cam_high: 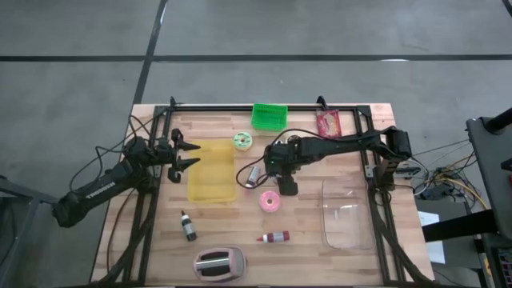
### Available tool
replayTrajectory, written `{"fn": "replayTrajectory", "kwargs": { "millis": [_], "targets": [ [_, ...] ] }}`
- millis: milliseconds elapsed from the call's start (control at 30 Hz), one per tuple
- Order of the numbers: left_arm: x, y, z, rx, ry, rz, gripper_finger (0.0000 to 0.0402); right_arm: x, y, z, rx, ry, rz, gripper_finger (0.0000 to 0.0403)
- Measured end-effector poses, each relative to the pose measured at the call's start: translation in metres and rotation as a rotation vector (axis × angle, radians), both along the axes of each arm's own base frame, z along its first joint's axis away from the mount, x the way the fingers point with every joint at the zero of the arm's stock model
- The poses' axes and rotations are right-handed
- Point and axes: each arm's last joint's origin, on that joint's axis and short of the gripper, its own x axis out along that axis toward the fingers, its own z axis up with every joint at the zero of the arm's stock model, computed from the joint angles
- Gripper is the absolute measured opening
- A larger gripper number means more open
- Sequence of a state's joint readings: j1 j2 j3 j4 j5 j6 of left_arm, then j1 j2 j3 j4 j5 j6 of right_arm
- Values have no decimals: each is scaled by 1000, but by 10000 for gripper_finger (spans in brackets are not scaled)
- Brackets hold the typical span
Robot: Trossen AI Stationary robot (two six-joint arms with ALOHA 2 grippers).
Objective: Pick & Place Food Item
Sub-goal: Put the purple food coloring bottle into the green bin
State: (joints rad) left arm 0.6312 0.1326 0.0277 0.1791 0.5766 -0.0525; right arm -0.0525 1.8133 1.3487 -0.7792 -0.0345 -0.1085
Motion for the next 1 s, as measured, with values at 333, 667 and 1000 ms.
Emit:
{"fn": "replayTrajectory", "kwargs": {
  "millis": [333, 667, 1000],
  "targets": [
    [0, 0, 0, 1, 0, 0, 223, 0, 0, 0, 3, -1, -8, 107],
    [0, 0, 0, 3, 0, 0, 223, 3, 1, 6, -1, -18, -5, 107],
    [0, 0, 0, 8, 0, 1, 223, 16, -1, 35, -29, -120, 29, 107]
  ]
}}
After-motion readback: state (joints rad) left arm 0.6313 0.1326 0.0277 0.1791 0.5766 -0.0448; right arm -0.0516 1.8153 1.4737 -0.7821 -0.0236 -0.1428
